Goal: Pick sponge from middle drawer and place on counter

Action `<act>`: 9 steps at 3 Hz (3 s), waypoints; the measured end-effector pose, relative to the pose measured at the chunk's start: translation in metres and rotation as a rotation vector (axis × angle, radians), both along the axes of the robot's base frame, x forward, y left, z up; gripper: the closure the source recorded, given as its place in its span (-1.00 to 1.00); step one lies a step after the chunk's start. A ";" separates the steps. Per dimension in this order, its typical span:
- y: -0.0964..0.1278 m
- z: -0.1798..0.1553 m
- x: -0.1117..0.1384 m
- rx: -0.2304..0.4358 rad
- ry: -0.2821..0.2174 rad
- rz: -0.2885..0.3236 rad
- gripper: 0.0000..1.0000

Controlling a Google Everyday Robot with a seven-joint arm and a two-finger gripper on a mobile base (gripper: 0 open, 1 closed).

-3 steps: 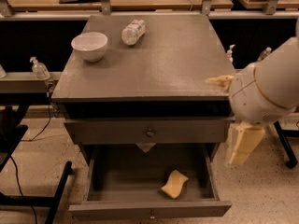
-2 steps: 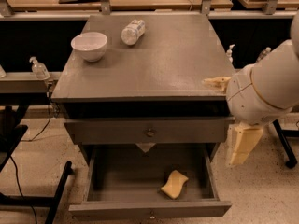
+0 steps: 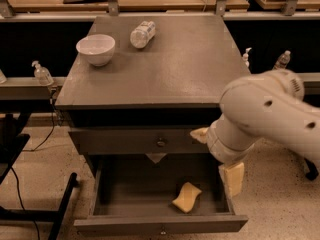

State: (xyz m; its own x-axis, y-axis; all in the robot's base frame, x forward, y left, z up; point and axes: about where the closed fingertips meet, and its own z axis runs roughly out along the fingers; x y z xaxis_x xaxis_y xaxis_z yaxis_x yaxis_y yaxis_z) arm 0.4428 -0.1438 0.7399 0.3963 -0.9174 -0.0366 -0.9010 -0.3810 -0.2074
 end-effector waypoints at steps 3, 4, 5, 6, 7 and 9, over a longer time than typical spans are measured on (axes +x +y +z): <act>0.011 -0.067 0.008 -0.140 -0.080 0.268 -1.00; 0.011 -0.099 0.026 -0.032 -0.040 0.303 -1.00; 0.018 -0.149 0.038 0.143 -0.009 0.370 -1.00; 0.017 -0.197 0.033 0.156 -0.004 0.549 -1.00; 0.015 -0.212 0.030 0.140 -0.018 0.677 -1.00; 0.025 -0.277 0.021 -0.021 0.072 0.833 -1.00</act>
Offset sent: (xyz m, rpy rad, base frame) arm 0.0029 0.0051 -0.0470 -0.0840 -0.0647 0.1711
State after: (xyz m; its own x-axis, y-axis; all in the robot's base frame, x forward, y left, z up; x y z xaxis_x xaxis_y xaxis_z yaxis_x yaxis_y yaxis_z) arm 0.4637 -0.1187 0.4633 0.9425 -0.3257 -0.0743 -0.3334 -0.9315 -0.1456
